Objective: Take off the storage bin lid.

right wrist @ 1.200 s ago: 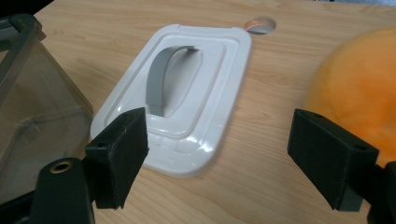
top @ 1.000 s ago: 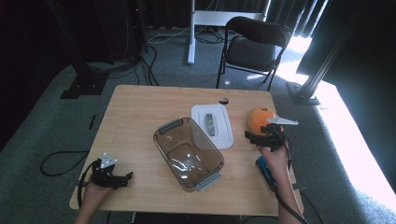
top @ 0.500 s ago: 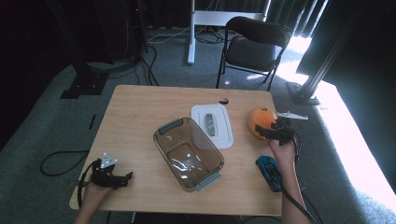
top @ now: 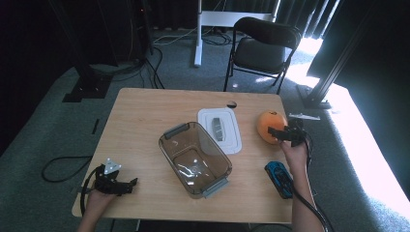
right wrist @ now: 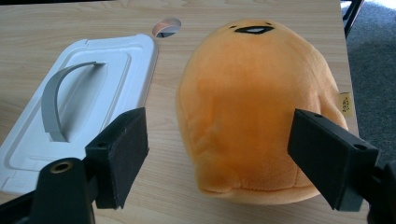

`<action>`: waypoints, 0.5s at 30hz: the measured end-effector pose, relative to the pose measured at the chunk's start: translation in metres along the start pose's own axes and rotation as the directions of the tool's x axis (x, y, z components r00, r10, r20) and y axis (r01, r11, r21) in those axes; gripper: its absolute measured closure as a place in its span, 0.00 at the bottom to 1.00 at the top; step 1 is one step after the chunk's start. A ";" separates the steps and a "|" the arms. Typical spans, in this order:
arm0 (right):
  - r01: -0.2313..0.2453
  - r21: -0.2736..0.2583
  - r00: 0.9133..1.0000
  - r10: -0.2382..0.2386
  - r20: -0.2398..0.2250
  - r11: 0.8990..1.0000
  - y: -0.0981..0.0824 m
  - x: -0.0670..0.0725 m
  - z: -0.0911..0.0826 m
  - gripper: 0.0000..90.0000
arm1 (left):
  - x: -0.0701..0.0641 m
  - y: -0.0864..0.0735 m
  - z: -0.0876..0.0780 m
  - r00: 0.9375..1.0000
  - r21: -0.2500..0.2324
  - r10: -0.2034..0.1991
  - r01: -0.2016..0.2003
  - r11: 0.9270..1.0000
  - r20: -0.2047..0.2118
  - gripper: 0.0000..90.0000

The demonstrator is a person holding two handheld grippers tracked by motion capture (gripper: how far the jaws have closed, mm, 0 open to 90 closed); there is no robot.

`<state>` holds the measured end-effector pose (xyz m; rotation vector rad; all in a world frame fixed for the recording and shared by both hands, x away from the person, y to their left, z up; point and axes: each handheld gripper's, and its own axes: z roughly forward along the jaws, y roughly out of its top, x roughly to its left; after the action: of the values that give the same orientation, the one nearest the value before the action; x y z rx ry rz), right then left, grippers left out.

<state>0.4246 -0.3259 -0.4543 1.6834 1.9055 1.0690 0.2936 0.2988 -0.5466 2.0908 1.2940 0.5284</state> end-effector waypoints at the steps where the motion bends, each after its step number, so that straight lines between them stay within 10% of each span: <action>1: -0.001 0.001 1.000 0.001 0.004 1.000 0.000 0.000 0.000 0.22 | 0.000 0.000 0.000 1.000 0.000 0.000 0.000 1.000 0.000 0.00; 15: -0.015 0.013 1.000 0.015 0.017 1.000 0.001 -0.005 0.005 0.22 | 0.000 0.000 0.000 1.000 0.000 0.000 0.000 1.000 0.000 0.00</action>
<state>0.4299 -0.3287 -0.4578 1.7107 1.8960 1.0470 0.2936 0.2988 -0.5466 2.0909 1.2938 0.5285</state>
